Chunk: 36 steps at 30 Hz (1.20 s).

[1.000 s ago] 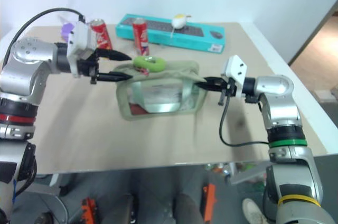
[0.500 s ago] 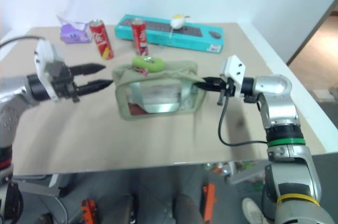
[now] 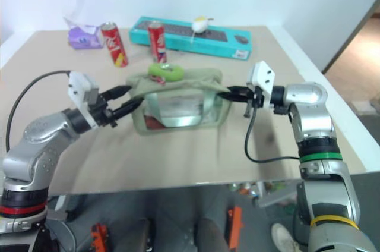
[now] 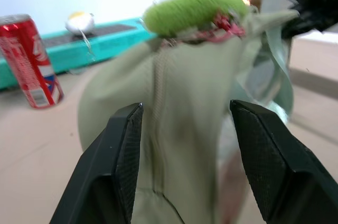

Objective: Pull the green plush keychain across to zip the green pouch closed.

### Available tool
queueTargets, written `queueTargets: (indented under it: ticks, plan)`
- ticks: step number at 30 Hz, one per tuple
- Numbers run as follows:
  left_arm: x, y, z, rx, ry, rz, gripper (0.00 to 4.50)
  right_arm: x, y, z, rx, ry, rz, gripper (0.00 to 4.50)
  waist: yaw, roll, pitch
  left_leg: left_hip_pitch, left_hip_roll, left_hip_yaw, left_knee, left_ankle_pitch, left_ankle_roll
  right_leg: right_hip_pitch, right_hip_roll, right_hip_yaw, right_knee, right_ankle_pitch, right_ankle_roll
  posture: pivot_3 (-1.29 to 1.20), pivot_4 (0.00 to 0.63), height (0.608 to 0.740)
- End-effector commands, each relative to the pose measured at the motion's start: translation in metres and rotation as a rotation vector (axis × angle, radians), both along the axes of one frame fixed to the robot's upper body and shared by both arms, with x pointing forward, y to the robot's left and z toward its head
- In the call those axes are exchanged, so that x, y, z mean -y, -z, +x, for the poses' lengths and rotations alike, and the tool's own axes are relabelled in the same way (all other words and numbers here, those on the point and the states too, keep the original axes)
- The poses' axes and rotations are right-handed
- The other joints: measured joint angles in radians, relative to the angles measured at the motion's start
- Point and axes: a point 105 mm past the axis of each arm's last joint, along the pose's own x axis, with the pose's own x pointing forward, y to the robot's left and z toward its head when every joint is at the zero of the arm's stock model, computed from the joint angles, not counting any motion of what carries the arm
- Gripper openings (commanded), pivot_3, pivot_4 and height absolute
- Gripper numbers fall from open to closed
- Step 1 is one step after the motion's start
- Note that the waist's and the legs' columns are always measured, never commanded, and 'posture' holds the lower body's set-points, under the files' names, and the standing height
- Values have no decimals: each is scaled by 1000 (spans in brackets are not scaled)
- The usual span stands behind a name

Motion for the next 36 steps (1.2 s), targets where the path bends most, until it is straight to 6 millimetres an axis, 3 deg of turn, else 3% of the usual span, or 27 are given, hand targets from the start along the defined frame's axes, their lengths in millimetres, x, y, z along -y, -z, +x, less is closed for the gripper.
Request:
queueTargets:
  ticks: [1, 5, 15, 21, 28, 36]
  plan:
    - [1, -16, 0, 74, -1, 0, 1198, 4, -10, -2, 41, 4, -10, 0, 0, 0, 0, 0, 0, 0, 0, 0, 0, 0, 0, 0, 0, 0, 0, 0, 150, 740]
    - [2, -13, 5, 57, 2, -3, 48, 6, -10, -2, 40, 11, -11, 0, 0, 0, 0, 0, 0, 0, 0, 0, 0, 0, 0, 0, 0, 0, 0, 0, 150, 740]
    - [3, -14, 5, 57, 13, 6, 48, 6, -11, -5, 23, 8, 5, 0, 0, 0, 0, 0, 0, 0, 0, 0, 0, 0, 0, 0, 0, 0, 0, 0, 150, 740]
    - [2, -10, 2, 41, 19, 20, 0, -4, -34, -18, -71, -46, 68, 2073, 0, 0, 0, 0, 0, 0, 0, 0, 0, 0, 0, 0, 0, 0, 0, 0, 150, 740]
    - [6, -7, -2, 22, 40, 22, 0, -33, -89, -27, 55, -102, 135, 4436, 0, 0, 0, 0, 0, 0, 0, 0, 0, -1, 0, 0, 0, 0, 0, 0, 150, 740]
    - [12, -7, -7, 18, 81, 22, 0, -93, -98, -20, 116, -197, 104, 4477, 0, 0, 0, 0, 0, 0, 0, 0, 0, -1, 0, -1, 0, -1, 0, 0, 150, 740]
